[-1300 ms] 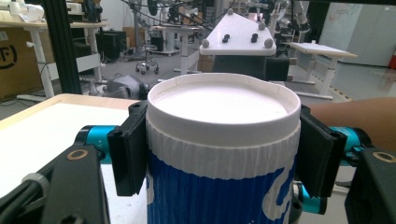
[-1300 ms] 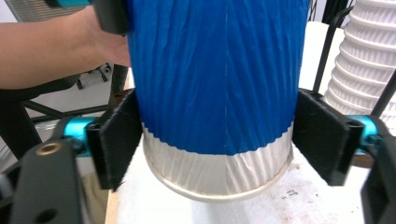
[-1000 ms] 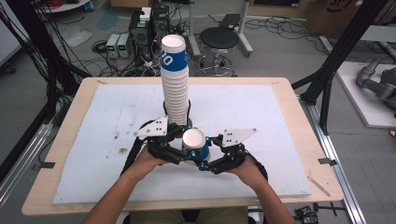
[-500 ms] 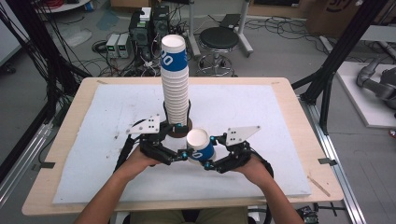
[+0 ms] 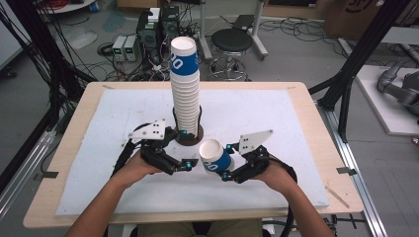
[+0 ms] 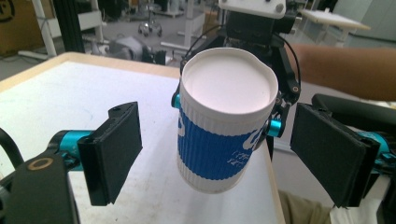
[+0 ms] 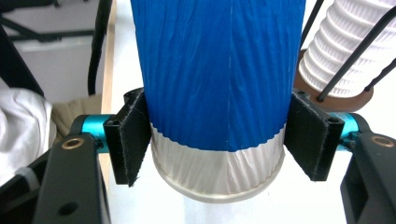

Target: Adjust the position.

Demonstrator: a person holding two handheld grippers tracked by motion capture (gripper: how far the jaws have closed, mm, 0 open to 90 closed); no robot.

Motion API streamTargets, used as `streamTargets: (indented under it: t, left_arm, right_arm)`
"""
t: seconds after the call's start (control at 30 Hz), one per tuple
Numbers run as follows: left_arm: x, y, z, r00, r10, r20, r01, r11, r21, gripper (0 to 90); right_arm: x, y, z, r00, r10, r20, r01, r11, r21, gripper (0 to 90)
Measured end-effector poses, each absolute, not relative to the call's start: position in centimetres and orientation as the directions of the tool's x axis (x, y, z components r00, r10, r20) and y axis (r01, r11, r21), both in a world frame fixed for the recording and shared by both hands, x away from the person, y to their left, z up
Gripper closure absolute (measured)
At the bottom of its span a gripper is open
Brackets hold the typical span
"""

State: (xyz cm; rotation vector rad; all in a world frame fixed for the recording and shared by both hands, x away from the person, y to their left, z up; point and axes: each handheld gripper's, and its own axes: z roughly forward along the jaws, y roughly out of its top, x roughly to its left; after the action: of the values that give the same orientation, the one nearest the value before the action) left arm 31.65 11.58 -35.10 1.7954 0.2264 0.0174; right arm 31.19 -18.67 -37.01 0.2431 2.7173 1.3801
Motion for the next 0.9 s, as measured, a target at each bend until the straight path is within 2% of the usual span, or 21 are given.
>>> streamTargets:
  t: [0.53,0.9]
  left_arm:
    - [31.7,8.4,-34.3,0.991,0.109,-0.081,0.119,-0.412,0.903,16.6]
    - [31.7,7.1,-34.9,0.991,0.095,-0.09,0.126,-0.51,0.851,17.1]
  right_arm:
    - [31.4,-16.7,-35.9,-0.993,0.081,-0.081,0.011,0.77,0.638,29.6]
    - [31.2,-15.9,-35.1,-0.995,0.04,-0.096,-0.019,0.834,0.552,29.6]
